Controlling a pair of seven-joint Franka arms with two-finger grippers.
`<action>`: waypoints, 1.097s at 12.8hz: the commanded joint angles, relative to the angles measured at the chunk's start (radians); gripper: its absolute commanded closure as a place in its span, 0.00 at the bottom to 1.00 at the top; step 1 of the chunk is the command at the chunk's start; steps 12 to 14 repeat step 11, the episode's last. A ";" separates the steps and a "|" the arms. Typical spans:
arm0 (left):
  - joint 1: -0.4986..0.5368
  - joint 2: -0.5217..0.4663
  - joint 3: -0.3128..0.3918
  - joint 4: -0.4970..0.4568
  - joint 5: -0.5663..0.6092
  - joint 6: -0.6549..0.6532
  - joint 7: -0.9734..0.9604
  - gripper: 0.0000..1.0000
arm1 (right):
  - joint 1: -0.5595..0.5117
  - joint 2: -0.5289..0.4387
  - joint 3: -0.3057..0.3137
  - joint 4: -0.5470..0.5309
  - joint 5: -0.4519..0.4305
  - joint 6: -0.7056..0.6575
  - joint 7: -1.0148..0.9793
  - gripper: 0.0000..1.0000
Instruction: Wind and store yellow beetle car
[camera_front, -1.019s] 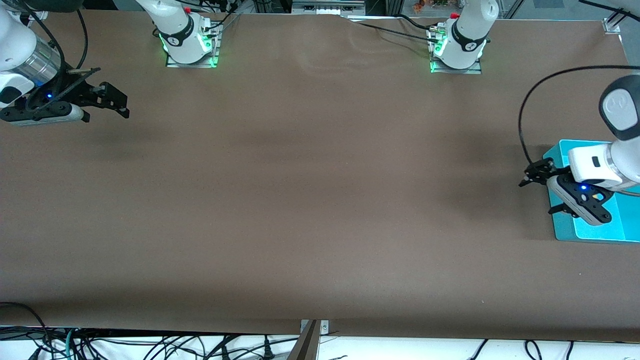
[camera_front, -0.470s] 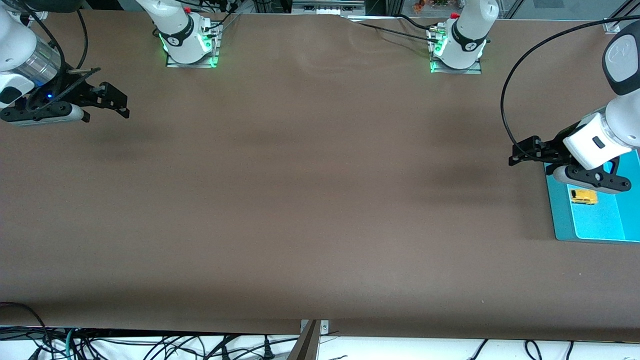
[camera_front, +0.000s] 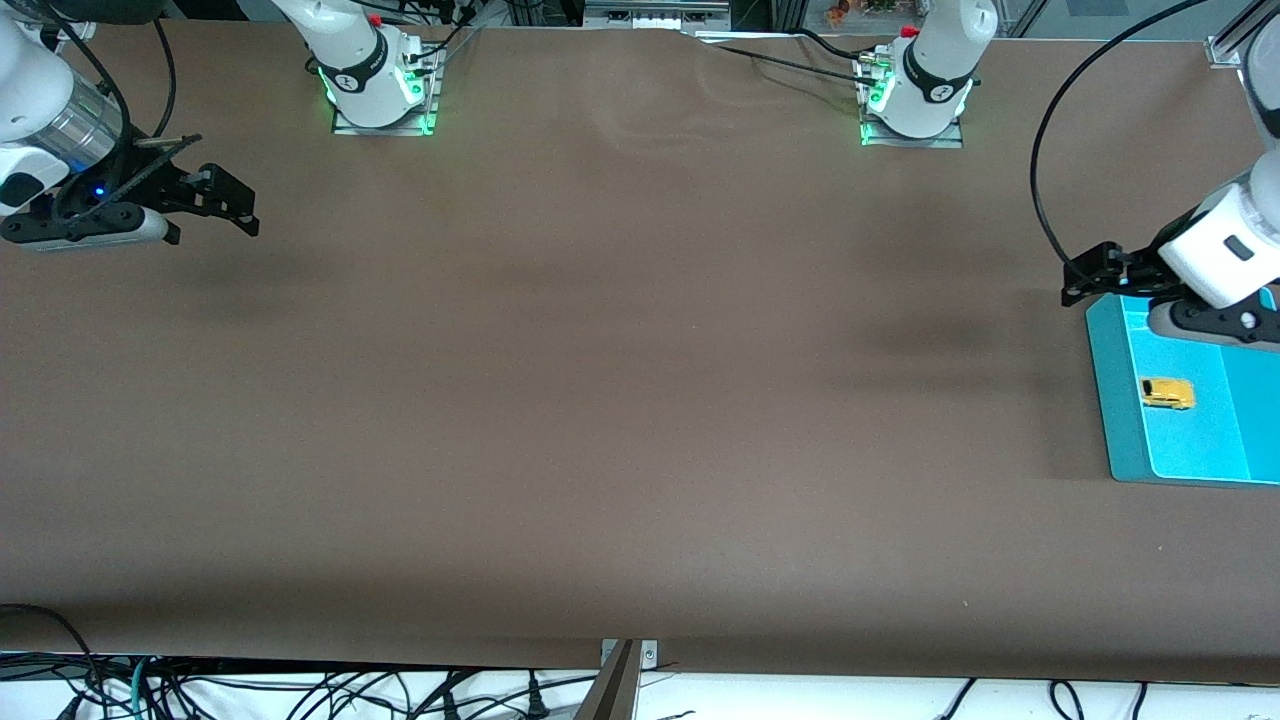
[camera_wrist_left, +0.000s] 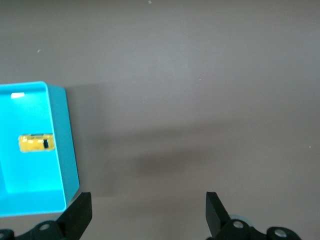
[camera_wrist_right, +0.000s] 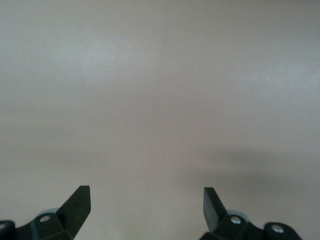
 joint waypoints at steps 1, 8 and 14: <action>0.006 -0.004 -0.005 0.018 -0.007 -0.028 -0.078 0.00 | 0.001 -0.010 0.007 0.010 0.000 -0.015 -0.012 0.00; 0.026 0.005 -0.007 0.021 -0.050 -0.030 -0.070 0.00 | 0.001 -0.010 0.009 0.013 -0.014 -0.015 -0.041 0.00; 0.025 0.008 -0.008 0.029 -0.050 -0.030 -0.070 0.00 | 0.001 -0.009 0.009 0.018 -0.014 -0.016 -0.058 0.00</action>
